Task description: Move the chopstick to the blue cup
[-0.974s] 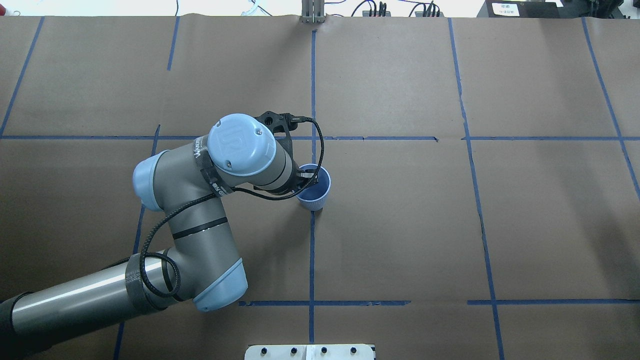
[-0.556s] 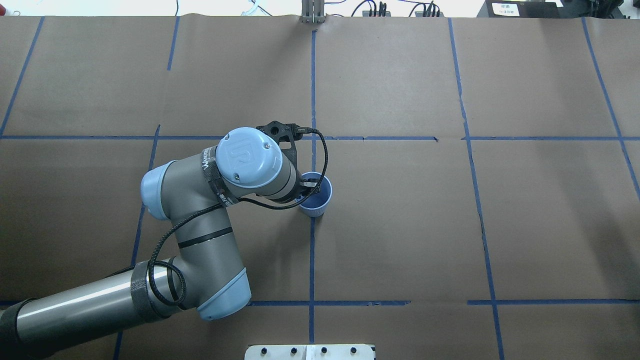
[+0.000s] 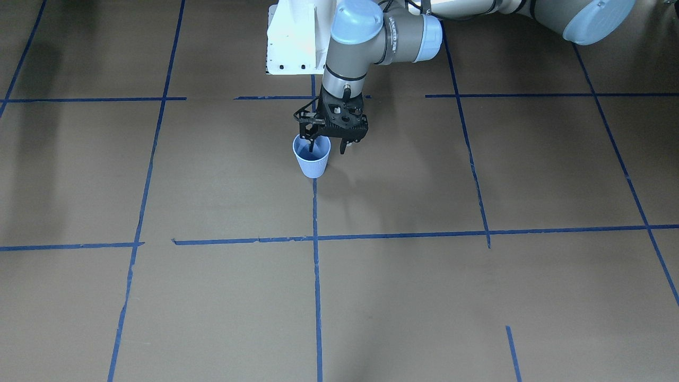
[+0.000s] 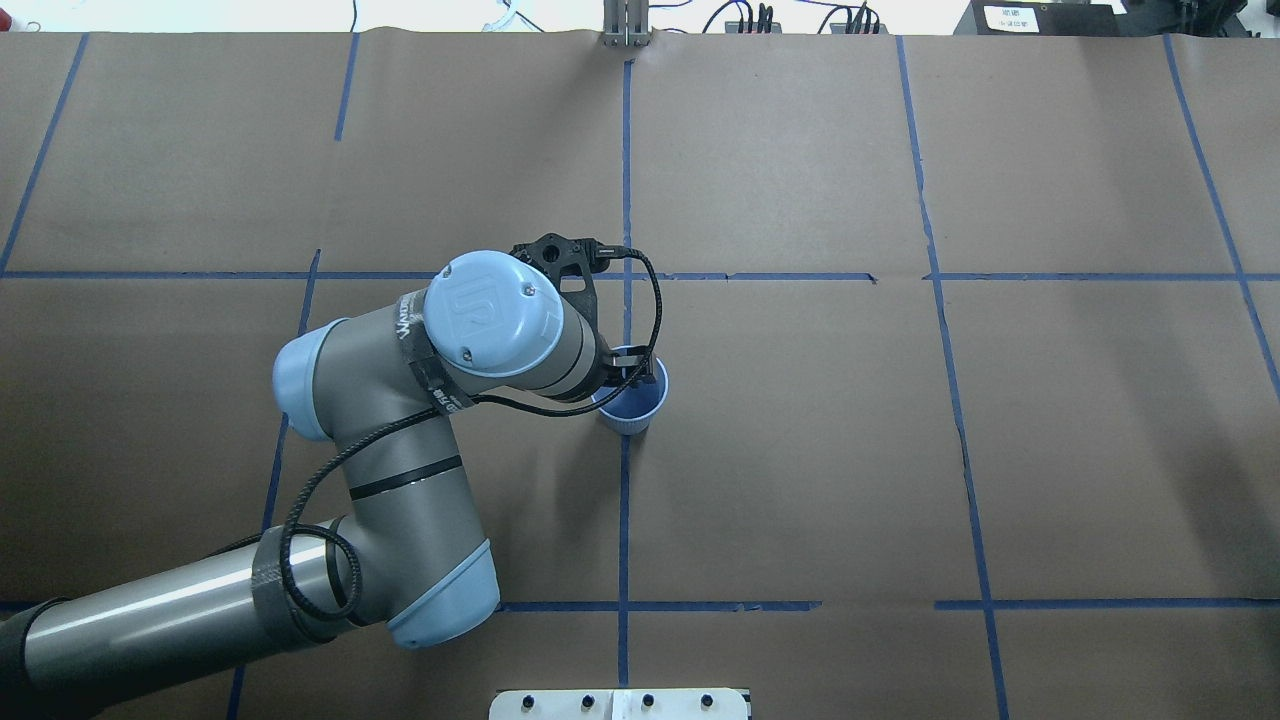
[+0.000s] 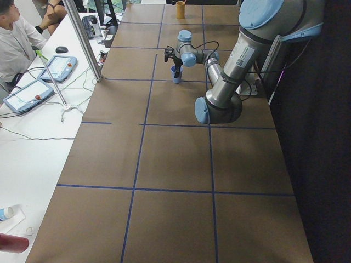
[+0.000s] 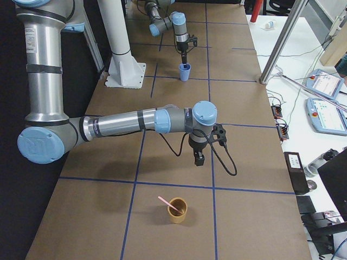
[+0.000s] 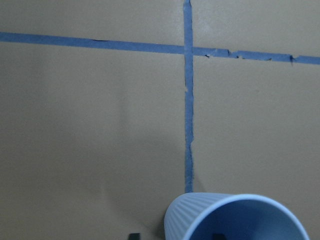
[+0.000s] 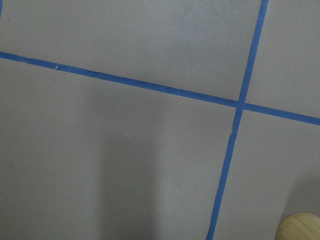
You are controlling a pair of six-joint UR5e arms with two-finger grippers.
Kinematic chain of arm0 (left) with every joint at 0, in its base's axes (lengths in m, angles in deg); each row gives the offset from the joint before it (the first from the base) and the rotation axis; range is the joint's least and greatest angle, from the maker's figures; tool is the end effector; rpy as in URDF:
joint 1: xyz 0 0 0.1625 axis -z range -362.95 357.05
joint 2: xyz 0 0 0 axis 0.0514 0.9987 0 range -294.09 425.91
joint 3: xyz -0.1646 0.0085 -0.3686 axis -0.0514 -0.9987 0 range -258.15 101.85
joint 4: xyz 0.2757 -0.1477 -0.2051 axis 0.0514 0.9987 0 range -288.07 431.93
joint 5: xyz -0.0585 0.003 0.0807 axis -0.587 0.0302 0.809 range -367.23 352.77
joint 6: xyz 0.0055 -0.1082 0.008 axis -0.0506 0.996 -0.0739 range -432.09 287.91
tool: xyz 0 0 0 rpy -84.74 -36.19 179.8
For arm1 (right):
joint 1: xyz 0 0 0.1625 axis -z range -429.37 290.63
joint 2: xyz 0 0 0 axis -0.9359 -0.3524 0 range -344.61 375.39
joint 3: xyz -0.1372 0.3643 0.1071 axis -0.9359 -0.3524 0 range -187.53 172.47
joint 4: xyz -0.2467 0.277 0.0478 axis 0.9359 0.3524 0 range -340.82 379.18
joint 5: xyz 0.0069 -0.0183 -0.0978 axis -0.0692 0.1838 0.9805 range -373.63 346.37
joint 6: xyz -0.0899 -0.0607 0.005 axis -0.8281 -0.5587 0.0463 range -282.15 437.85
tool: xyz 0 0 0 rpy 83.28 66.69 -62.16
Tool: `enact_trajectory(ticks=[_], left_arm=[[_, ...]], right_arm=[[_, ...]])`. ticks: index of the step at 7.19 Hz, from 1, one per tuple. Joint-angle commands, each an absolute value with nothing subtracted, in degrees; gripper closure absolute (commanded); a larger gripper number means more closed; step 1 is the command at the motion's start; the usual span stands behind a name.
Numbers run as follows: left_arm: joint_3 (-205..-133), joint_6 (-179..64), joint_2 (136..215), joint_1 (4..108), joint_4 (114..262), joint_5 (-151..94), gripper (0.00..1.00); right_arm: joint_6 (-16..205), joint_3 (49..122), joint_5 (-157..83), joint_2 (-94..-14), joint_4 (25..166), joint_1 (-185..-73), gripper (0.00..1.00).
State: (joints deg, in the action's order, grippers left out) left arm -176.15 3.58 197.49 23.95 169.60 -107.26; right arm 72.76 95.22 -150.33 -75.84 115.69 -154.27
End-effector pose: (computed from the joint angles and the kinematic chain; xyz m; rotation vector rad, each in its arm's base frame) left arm 0.5176 -0.3908 0.1725 0.2009 0.9893 -0.1129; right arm 0.0150 -0.4428 0.5619 0.0826 -0.8159 -0.2034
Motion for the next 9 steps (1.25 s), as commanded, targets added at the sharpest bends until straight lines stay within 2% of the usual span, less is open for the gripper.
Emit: enact_trajectory(ticks=[1, 3, 6, 9], left_arm=[[-186.1, 3.2, 195.9, 26.9, 161.5, -107.6, 0.0], [-194.5, 2.6, 189.9, 29.1, 158.2, -107.6, 0.0], [-195.2, 2.6, 188.6, 29.7, 158.2, -107.5, 0.0], [-195.2, 2.8, 188.6, 29.7, 158.3, -107.5, 0.0]], right_arm=[[72.7, 96.2, -149.8, -76.0, 115.8, -154.4, 0.0], [77.0, 97.8, -145.8, -78.5, 115.9, -158.0, 0.01], [76.0, 97.7, -142.0, -84.3, 115.7, -164.4, 0.03], [65.9, 96.0, -141.1, -92.2, 110.6, -165.8, 0.02]])
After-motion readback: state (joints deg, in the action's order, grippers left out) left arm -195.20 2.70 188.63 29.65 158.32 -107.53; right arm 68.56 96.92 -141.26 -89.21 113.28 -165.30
